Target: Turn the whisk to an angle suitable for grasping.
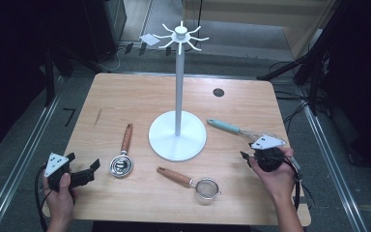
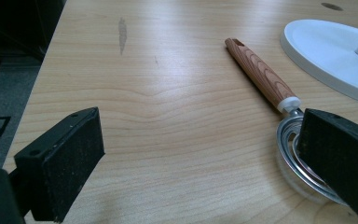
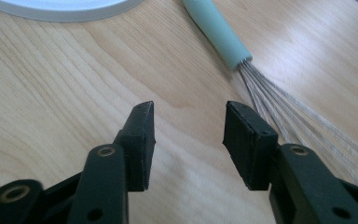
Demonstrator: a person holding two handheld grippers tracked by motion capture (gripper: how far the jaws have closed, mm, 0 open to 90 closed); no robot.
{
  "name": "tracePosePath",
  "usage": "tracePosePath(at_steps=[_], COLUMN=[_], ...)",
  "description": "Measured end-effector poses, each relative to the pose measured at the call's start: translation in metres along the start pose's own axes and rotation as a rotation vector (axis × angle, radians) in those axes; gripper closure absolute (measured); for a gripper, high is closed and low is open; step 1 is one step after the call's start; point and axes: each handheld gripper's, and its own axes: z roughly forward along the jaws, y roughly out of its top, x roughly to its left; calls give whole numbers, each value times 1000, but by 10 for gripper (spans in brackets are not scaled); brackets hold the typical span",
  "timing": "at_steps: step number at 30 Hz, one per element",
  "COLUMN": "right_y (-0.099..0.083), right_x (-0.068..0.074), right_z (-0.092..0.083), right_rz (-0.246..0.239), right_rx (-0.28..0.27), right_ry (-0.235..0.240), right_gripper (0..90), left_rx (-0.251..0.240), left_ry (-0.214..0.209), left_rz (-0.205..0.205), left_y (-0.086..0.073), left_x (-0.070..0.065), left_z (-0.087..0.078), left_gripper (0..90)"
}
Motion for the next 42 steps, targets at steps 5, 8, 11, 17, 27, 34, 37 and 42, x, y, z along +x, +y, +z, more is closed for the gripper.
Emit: tracePosePath(at_steps=[5,8,11,17,27,34,37,42], right_y=[20,36,42,57,79,95,97,100], right_x=[-8,-20,-27,-40,-49,-48,-49,-52], right_z=[7,15,18,31,55,83,90,106], right_rz=[-51,-68,-78,-114,-203,-278,-289,-293], right_rx=[28,78,91,161,239,338,366,471], right_ry=[11,60,71,64,100,122,130,157], right_gripper=[578,560,564,627,606,605,612,629], left_rx=[-3,-5,-5,-3,-7,-5,-4,-6], left_ry=[-3,-7,-7,-9,-8,-10,-10,-12], left_rz=[-6,-5,-6,-10,-2,-1,0,0], left_y=[0,0,0,0,0,0,0,0], left_x=[1,1,1,1,0,0,0,0], left_z=[0,0,0,-1,-1,-1,0,-1], left_gripper=[8,8,8,9,8,8,9,9])
